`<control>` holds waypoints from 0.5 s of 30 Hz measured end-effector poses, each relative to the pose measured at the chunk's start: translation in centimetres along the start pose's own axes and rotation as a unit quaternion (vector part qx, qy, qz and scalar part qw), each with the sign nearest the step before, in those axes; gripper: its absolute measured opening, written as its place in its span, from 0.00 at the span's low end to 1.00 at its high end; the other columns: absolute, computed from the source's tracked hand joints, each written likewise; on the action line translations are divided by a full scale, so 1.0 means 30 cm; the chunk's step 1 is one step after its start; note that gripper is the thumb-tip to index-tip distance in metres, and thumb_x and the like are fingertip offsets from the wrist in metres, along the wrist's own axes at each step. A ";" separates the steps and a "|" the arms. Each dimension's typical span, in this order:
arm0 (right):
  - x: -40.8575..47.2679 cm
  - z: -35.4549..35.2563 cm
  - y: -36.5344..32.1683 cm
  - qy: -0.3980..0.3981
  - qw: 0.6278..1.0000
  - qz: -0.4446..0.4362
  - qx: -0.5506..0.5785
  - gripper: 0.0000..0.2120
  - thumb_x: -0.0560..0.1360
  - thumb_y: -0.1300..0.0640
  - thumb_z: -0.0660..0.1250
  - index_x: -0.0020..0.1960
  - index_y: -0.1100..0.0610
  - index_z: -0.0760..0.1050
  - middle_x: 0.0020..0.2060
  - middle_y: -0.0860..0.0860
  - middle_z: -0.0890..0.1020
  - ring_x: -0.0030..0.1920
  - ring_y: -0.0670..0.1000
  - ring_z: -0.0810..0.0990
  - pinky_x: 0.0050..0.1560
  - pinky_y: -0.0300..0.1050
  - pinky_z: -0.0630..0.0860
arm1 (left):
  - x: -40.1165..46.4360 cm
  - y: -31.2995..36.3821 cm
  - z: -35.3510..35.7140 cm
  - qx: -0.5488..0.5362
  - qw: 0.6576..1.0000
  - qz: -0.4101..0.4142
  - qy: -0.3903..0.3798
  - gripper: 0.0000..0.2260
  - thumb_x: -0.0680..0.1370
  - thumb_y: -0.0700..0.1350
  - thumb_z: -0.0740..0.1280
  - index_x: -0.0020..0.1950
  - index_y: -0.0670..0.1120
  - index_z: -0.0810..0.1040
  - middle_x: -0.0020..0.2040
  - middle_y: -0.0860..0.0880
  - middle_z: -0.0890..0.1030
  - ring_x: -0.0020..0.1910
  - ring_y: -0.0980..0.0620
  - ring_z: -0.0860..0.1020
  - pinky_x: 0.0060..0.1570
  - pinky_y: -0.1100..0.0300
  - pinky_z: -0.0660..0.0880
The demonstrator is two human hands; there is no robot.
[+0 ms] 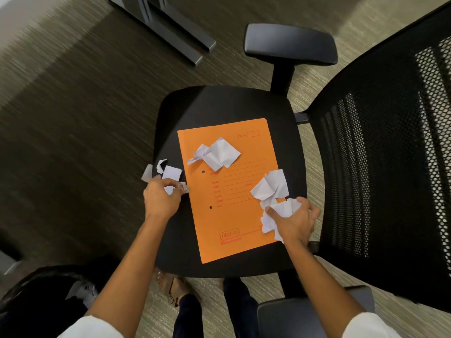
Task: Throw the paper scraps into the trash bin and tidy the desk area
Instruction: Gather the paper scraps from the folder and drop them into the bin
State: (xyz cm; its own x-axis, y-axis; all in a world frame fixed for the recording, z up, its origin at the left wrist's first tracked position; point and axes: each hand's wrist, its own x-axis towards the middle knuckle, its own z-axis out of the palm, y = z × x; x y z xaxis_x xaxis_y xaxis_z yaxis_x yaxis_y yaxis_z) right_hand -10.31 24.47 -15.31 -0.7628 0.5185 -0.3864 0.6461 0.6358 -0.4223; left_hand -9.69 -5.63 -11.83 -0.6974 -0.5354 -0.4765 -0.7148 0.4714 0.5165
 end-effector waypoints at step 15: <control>-0.031 -0.008 0.023 -0.001 1.000 -0.013 0.016 0.18 0.66 0.42 0.78 0.48 0.55 0.83 0.44 0.55 0.85 0.48 0.58 0.83 0.45 0.56 0.82 | -0.099 -0.019 -0.034 -0.004 0.989 0.029 0.145 0.04 0.75 0.39 0.73 0.48 0.41 0.84 0.44 0.44 0.85 0.43 0.47 0.83 0.42 0.58 0.78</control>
State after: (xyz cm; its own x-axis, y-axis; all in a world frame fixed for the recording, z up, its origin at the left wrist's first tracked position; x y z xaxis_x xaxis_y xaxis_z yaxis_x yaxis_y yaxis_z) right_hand -9.16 24.55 -15.04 -0.7787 0.5009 -0.3777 0.6273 0.6304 -0.4573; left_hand -7.16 -5.01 -9.99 -0.6914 -0.6873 -0.2226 -0.6733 0.5013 0.5435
